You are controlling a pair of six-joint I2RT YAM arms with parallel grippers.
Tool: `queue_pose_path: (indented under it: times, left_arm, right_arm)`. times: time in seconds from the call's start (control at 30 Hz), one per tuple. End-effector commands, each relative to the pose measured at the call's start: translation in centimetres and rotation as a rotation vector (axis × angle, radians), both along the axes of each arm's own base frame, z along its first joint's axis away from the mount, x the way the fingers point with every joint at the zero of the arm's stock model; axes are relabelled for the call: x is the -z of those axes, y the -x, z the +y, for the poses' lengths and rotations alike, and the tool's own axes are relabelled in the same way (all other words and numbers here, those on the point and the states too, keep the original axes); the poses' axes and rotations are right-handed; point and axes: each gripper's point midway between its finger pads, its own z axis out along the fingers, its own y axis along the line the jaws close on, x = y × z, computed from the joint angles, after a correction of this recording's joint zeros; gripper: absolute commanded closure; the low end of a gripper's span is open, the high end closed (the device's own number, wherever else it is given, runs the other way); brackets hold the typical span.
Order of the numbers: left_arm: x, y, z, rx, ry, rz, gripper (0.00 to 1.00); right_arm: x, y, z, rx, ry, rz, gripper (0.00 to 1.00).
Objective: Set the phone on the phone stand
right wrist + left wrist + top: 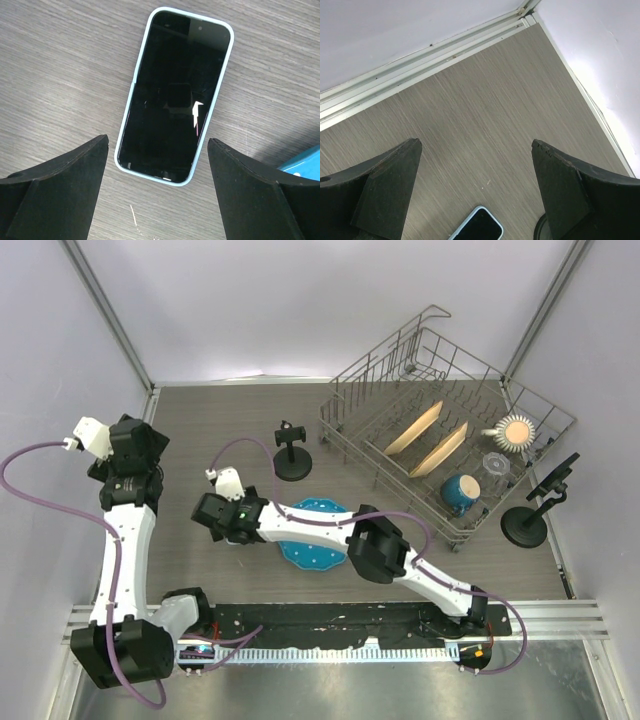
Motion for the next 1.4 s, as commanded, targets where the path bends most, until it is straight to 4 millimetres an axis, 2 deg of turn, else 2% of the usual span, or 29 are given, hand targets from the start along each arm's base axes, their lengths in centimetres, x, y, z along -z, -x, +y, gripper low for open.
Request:
queue_pose_path:
  times: [0.0, 0.47, 0.67, 0.8, 0.87, 0.93, 1.0, 1.03, 1.07, 1.27, 1.37]
  left_arm:
    - [-1.1, -0.4, 0.1, 0.015, -0.004, -0.048, 0.04]
    - [0.0, -0.2, -0.2, 0.019, 0.042, -0.026, 0.01]
    - [0.4, -0.2, -0.2, 0.024, 0.066, -0.027, 0.00]
    - [0.5, -0.3, -0.2, 0.025, 0.071, -0.026, 0.00]
    - [0.5, -0.2, -0.2, 0.025, 0.070, -0.026, 0.00]
    - [0.4, -0.1, -0.2, 0.025, 0.071, -0.028, 0.00]
    - [0.5, -0.1, -0.3, 0.030, 0.074, -0.027, 0.00]
    - [0.4, -0.1, -0.4, 0.033, 0.075, -0.029, 0.00]
    - [0.5, -0.2, -0.5, 0.036, 0.079, -0.028, 0.00]
    - [0.9, -0.5, -0.7, 0.051, 0.089, -0.027, 0.00]
    - [1.1, -0.7, -0.9, 0.059, 0.101, -0.027, 0.01]
  right_arm:
    - [-1.6, -1.3, 0.5, 0.016, -0.015, -0.052, 0.14]
    - [0.2, -1.8, 1.4, -0.023, 0.046, -0.112, 0.14]
    - [1.1, -1.9, 1.2, -0.016, 0.065, -0.112, 0.14]
    - [1.8, -1.9, 0.2, 0.004, 0.100, -0.110, 0.14]
    - [2.1, -1.9, -1.0, 0.021, 0.146, -0.117, 0.14]
    - [1.7, -1.9, -1.7, 0.025, 0.162, -0.122, 0.14]
    - [2.8, -1.5, -2.8, 0.007, 0.210, -0.114, 0.14]
    - [2.2, -1.4, -2.6, -0.002, 0.189, -0.115, 0.14]
    - [3.0, -1.2, -3.1, -0.013, 0.210, -0.100, 0.13]
    - [3.0, -0.7, -3.5, -0.059, 0.183, -0.022, 0.11]
    - [3.6, -0.5, -3.5, -0.089, 0.128, 0.084, 0.11]
